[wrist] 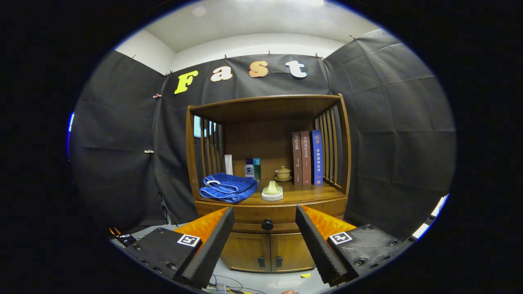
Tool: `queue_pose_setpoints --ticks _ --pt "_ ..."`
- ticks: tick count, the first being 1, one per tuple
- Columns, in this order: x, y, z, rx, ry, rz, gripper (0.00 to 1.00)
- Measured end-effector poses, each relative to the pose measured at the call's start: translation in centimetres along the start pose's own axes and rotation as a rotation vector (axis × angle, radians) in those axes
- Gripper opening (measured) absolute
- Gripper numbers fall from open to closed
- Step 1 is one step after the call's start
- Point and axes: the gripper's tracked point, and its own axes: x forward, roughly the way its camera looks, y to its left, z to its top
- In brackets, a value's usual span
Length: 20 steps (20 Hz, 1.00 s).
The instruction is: Pull open the drawer, take out the items inside it, and place them on the countertop above the cabinet.
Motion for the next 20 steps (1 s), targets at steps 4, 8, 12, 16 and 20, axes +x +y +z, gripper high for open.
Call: queue_pose_setpoints --ticks 4,8,12,16,20 --pt "0.14 -0.17 -0.19 0.009 0.005 -0.005 0.98" --pt "0.09 -0.26 -0.21 0.008 0.001 -0.006 0.98" --pt "0.09 -0.36 -0.42 0.011 0.004 -0.01 0.98" --pt "0.09 -0.29 -0.41 0.01 0.005 -0.008 0.98" --pt "0.13 -0.3 -0.47 0.008 0.003 -0.009 0.98"
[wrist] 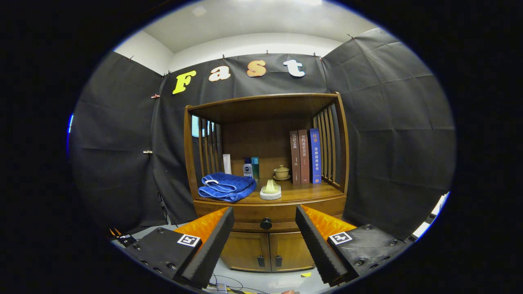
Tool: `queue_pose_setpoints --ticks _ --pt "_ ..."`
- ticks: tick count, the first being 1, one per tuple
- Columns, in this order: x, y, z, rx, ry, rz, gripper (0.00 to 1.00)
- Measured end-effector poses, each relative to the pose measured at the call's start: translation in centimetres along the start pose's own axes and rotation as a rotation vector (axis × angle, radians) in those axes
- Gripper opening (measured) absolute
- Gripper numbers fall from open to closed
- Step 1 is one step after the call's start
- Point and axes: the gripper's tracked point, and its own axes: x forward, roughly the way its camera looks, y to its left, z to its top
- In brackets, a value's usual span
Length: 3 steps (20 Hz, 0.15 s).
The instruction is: Pull open the drawer, take out the items inside it, and place them on the countertop above the cabinet.
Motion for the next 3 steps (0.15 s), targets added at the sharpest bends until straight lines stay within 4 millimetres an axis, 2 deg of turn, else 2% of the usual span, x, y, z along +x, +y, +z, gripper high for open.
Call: queue_pose_setpoints --ticks 3 --pt "-0.02 0.02 -0.08 0.002 0.003 -0.003 0.98"
